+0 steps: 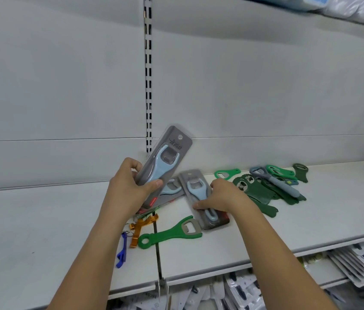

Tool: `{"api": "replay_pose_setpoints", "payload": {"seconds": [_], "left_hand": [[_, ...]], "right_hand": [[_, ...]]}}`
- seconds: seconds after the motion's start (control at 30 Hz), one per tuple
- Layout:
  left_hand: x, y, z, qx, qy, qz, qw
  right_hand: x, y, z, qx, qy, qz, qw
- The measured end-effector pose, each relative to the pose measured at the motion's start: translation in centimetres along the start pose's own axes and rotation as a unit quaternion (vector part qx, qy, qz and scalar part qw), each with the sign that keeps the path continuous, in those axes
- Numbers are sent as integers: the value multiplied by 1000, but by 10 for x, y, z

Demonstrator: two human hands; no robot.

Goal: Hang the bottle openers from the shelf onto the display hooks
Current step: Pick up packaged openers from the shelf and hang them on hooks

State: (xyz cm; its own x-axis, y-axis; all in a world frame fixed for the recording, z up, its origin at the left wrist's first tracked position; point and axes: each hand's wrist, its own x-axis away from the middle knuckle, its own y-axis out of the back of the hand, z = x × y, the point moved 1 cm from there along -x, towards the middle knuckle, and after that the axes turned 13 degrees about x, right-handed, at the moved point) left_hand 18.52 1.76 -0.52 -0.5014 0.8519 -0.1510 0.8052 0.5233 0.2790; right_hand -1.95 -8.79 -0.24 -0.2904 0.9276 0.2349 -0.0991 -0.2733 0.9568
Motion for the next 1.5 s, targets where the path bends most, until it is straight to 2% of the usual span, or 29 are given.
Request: {"api": "replay_pose_setpoints", "payload": {"seconds": [0.13, 0.3, 0.4, 0.5, 0.67, 0.77, 1.03, 1.3, 1.5], "left_hand": [[1, 2, -7, 79, -2, -9, 997], [11, 12, -11, 232, 43, 4, 972], [24, 25, -12, 279, 64, 0, 958], [49, 39, -12, 275, 60, -41, 959], [106, 70, 3, 283, 55, -175, 941], [148, 96, 15, 267, 47, -269, 924], [273, 181, 41, 263, 39, -447, 854], [384, 267, 91, 229, 47, -555, 798], [472, 375, 129, 215, 44, -618, 755]], "right_hand": [[0, -3, -9, -197, -8, -43, 979], [12, 1, -17, -422, 41, -93, 901], [21, 2, -10, -491, 79, -67, 865], [34, 2, 5, -544, 141, -16, 827], [48, -6, 44, -537, 242, 26, 808], [61, -24, 80, -533, 290, 86, 790], [138, -87, 192, -482, 404, 245, 738], [229, -160, 311, -404, 468, 337, 710], [323, -220, 430, -370, 513, 371, 680]]}}
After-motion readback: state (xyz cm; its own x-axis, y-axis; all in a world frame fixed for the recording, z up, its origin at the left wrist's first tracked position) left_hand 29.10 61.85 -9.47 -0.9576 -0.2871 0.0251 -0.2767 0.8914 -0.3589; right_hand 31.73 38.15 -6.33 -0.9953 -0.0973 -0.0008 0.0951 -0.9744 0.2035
